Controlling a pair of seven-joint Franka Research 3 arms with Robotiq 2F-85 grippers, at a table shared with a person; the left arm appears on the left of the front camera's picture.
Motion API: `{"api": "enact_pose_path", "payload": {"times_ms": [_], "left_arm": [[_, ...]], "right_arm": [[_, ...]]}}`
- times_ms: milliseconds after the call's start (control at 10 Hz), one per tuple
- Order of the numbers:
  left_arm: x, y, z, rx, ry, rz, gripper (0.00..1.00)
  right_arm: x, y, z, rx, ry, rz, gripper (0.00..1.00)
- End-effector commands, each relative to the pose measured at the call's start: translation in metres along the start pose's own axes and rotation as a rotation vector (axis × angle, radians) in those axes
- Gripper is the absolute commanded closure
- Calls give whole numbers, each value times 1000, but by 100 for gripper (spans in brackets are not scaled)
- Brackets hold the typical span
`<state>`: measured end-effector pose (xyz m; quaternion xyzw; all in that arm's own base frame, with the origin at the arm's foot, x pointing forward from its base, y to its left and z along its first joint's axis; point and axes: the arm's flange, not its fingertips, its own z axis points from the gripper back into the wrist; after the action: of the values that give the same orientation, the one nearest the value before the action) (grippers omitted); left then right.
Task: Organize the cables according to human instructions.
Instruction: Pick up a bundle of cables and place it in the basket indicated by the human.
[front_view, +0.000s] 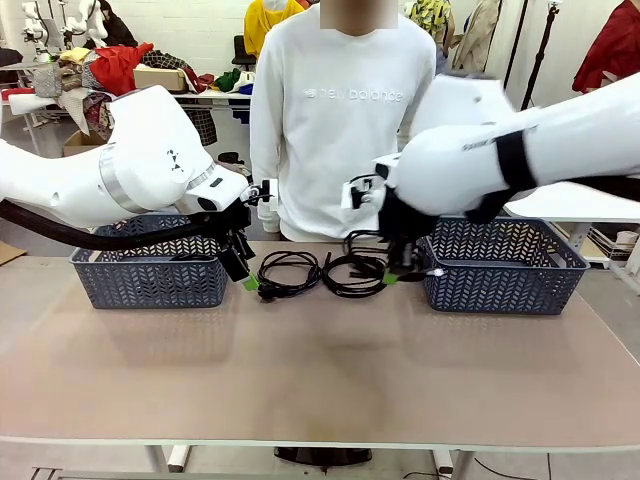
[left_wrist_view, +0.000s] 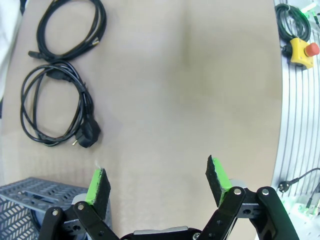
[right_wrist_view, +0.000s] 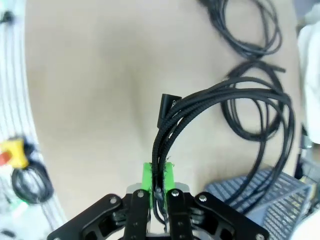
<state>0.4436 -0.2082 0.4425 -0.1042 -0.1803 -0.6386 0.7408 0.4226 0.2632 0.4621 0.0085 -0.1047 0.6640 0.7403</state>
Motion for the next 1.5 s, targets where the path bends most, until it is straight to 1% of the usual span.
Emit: {"api": "enact_pose_path", "payload": {"times_ms": [0, 300, 600, 700, 800, 1200, 1300, 1400], "left_arm": [[-2, 0, 1, 2, 0, 2, 0], [-2, 0, 1, 2, 0, 2, 0], [-2, 0, 1, 2, 0, 2, 0], [-2, 0, 1, 2, 0, 2, 0], [-2, 0, 1, 2, 0, 2, 0], [-2, 0, 1, 2, 0, 2, 0], [-2, 0, 1, 2, 0, 2, 0], [-2, 0, 1, 2, 0, 2, 0]], "right_arm": [[-35, -23, 18, -20, 40, 102, 100], [-67, -66, 29, -34, 78, 135, 100], [-88, -105, 29, -24, 87, 90, 100], [-89, -109, 26, -27, 78, 96, 100], [-89, -93, 25, -37, 73, 69, 100], [-89, -93, 25, -37, 73, 69, 100], [-85, -98, 23, -34, 73, 72, 89], [-89, -106, 19, -29, 59, 56, 89]]}}
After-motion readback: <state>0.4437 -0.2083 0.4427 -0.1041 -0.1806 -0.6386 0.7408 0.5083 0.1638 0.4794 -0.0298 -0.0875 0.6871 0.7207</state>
